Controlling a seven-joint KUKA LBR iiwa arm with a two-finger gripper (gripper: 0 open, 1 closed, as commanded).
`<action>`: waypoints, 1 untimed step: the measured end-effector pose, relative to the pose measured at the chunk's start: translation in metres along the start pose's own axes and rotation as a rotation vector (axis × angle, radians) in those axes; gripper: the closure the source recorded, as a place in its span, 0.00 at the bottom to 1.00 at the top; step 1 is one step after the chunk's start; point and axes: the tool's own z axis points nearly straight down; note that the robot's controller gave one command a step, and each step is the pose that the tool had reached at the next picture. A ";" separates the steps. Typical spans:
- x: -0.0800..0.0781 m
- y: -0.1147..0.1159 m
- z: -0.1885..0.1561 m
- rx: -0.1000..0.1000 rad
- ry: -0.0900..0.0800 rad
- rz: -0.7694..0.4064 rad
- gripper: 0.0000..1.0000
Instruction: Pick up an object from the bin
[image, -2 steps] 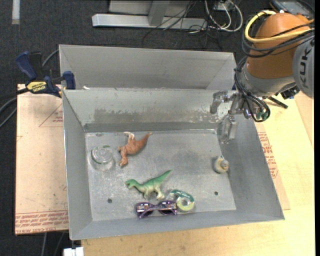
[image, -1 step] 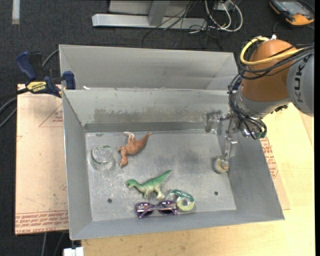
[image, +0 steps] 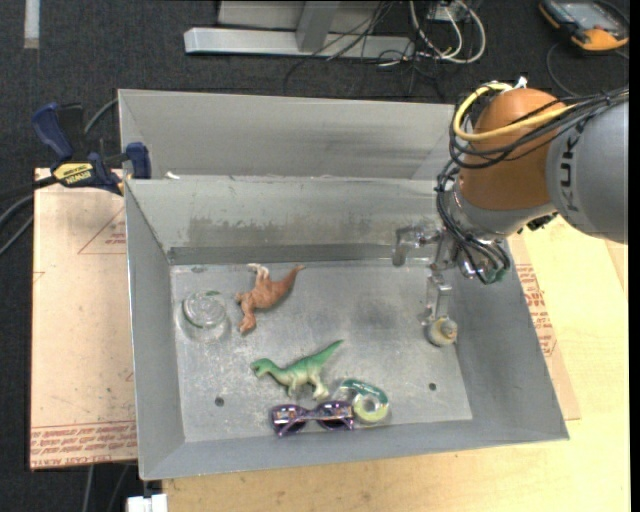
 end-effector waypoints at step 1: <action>0.043 -0.032 0.044 -0.002 0.007 -0.192 0.00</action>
Offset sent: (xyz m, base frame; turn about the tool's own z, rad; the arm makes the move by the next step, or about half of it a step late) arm 0.0045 -0.0416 -0.0593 0.0082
